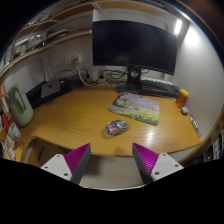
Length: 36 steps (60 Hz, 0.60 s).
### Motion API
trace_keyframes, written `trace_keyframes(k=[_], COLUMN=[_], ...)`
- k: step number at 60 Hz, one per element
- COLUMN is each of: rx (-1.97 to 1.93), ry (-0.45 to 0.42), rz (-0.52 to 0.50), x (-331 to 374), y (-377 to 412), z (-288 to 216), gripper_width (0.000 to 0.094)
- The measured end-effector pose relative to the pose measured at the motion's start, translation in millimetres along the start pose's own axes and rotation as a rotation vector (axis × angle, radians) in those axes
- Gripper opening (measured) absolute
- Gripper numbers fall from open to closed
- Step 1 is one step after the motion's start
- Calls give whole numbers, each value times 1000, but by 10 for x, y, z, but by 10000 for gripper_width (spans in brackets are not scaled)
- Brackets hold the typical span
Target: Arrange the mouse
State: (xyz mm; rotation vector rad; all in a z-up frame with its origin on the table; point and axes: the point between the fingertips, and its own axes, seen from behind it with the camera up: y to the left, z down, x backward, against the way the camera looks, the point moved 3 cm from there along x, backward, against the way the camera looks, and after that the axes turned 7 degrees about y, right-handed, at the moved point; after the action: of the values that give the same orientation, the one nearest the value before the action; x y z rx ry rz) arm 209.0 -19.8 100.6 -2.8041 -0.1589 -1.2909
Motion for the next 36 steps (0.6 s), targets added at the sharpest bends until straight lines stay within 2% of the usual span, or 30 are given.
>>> trace_keyframes(k=[10,21,36], rx=[-3,-39,-77], ry=[-14,-61,-45], rz=[0,47,75], x=[-263,-694,-1294], y=[195,138,70], z=[-52,-176,-280], gripper_width=[864,868,864])
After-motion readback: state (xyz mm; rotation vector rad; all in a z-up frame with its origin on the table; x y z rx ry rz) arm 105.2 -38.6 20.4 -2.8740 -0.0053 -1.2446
